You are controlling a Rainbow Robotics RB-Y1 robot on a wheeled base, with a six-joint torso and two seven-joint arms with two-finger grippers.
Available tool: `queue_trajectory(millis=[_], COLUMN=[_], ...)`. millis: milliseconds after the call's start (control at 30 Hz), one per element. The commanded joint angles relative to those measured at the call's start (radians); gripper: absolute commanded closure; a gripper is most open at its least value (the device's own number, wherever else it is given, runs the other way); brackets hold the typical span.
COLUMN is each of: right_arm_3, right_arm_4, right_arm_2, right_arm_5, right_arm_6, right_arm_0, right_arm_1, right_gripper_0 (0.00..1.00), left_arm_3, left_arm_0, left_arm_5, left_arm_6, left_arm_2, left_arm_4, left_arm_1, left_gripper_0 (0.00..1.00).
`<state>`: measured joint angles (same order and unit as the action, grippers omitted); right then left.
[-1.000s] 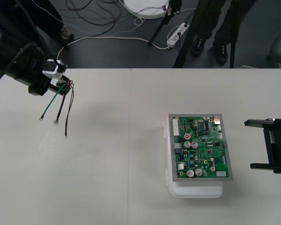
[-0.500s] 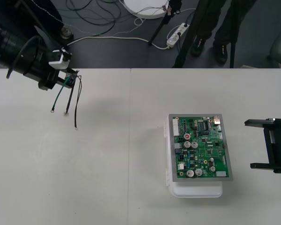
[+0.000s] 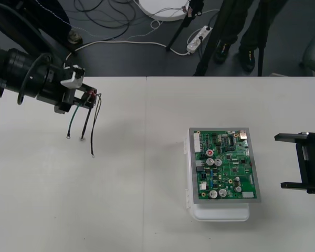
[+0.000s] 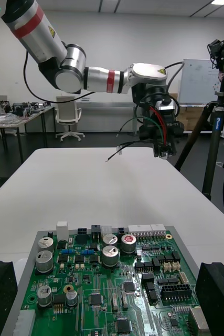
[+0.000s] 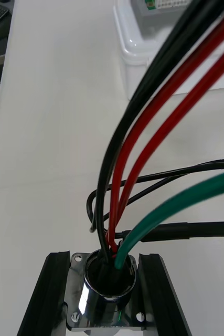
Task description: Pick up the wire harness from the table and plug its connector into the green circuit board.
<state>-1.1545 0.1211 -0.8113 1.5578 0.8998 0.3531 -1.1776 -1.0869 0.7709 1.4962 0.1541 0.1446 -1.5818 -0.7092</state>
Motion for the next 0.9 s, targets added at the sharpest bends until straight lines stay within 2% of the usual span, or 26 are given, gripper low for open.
queue_trajectory(millis=[33, 300, 567, 900], right_arm_3=[0.004, 0.006, 0.006, 0.006], right_arm_4=[-0.012, -0.012, -0.018, -0.018], right_arm_2=[0.004, 0.004, 0.004, 0.006], right_arm_5=[0.013, 0.013, 0.013, 0.013], right_arm_6=[-0.044, -0.047, -0.059, -0.067], right_arm_0=[0.026, 0.026, 0.026, 0.026], right_arm_1=[0.004, 0.003, -0.001, -0.004], right_gripper_0=[0.00, 0.00, 0.00, 0.00], left_arm_3=[-0.208, -0.487, -0.680, -0.930], left_arm_0=[-0.108, -0.272, -0.390, -0.478], left_arm_5=[0.009, -0.114, -0.172, -0.172], left_arm_6=[-0.240, -0.455, -0.636, -0.892], left_arm_2=[-0.051, -0.059, -0.091, -0.126], left_arm_4=[-0.017, -0.018, -0.049, -0.303], left_arm_1=[0.028, 0.040, 0.096, 0.237], left_gripper_0=[1.00, 1.00, 1.00, 1.00])
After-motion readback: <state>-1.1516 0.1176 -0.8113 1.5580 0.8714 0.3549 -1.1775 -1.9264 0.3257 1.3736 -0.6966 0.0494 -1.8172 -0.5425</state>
